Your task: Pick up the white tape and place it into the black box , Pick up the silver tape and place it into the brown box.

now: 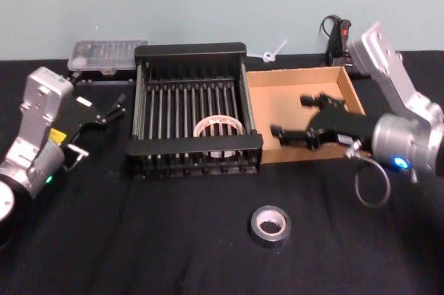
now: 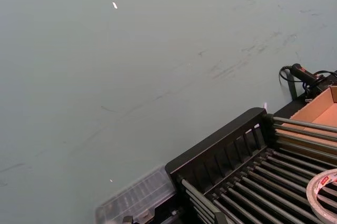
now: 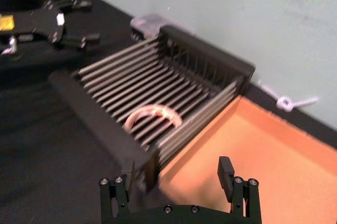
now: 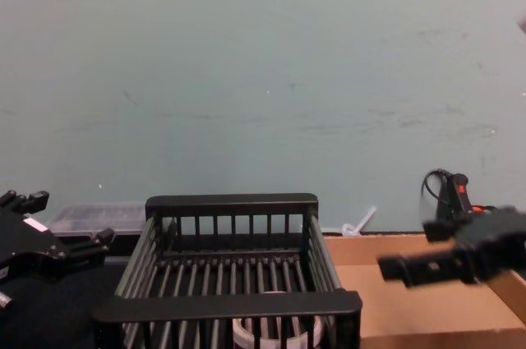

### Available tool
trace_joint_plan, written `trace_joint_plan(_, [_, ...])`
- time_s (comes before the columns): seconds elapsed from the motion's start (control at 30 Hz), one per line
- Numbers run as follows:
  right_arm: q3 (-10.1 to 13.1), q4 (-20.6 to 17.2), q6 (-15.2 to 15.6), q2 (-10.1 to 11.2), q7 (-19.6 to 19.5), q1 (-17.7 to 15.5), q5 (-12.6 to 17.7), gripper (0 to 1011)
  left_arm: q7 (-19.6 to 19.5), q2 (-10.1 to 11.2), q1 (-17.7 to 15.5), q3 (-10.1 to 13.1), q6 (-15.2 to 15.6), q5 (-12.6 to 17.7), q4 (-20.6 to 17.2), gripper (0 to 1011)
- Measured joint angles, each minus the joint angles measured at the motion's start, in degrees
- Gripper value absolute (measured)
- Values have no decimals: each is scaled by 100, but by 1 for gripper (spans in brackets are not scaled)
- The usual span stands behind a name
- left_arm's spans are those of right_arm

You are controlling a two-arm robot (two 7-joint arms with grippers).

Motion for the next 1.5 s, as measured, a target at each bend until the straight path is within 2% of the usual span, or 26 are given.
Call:
trace_joint_plan(0.17, [8, -294, 142, 307, 66, -283, 122, 1002, 0, 0, 0, 0, 0, 0, 0, 1001])
trace_joint_plan(0.3, [-99, -456, 237, 583, 193, -422, 169, 1002, 0, 0, 0, 0, 0, 0, 0, 1001])
trace_joint_plan(0.63, [-484, -521, 344, 914, 509, -408, 197, 1003, 0, 0, 0, 0, 0, 0, 0, 1002])
trace_joint_plan(0.93, [-768, -353, 393, 933, 612, -244, 220, 1002, 0, 0, 0, 0, 0, 0, 0, 1001])
trace_joint_plan(1.23, [-1039, -71, 442, 824, 591, -50, 215, 1002, 0, 0, 0, 0, 0, 0, 0, 1001])
trace_joint_plan(1.5, [-1160, 53, 453, 780, 599, 51, 178, 1002, 0, 0, 0, 0, 0, 0, 0, 1001])
